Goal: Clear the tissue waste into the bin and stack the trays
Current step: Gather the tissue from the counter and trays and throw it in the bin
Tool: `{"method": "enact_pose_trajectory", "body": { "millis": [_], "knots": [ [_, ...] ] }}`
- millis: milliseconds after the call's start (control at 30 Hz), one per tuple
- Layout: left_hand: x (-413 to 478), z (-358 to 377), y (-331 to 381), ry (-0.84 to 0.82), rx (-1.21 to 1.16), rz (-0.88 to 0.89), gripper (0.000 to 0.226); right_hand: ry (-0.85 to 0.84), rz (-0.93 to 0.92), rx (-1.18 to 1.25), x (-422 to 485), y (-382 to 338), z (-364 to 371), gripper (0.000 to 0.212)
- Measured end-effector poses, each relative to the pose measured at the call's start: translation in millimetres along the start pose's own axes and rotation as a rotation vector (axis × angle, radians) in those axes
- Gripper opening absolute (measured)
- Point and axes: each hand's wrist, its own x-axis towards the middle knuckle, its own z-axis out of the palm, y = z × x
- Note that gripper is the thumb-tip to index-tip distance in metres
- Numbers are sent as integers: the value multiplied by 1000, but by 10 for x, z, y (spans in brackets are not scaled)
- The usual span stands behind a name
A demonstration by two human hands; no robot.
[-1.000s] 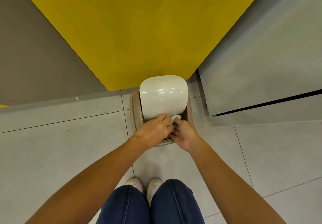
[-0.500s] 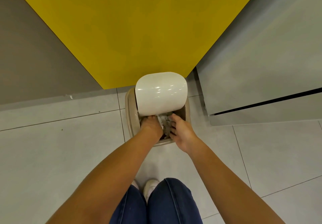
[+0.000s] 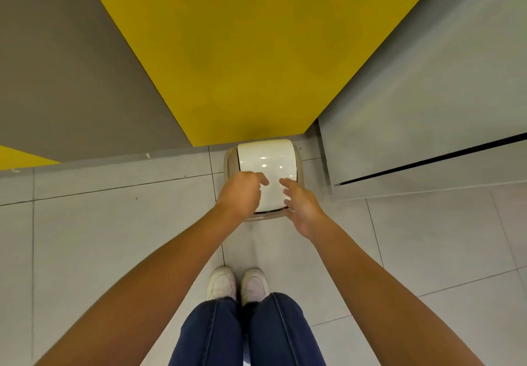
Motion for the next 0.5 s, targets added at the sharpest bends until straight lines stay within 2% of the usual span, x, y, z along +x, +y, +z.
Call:
{"method": "enact_pose_trajectory", "body": {
  "millis": [200, 500],
  "knots": [
    [-718, -696, 277, 170, -321, -71, 25, 36, -143, -193, -858, -393, 129, 41],
    [-1713, -1802, 676, 328, -405, -111, 22, 27, -370, -324, -2185, -1009, 269, 25]
  ]
}}
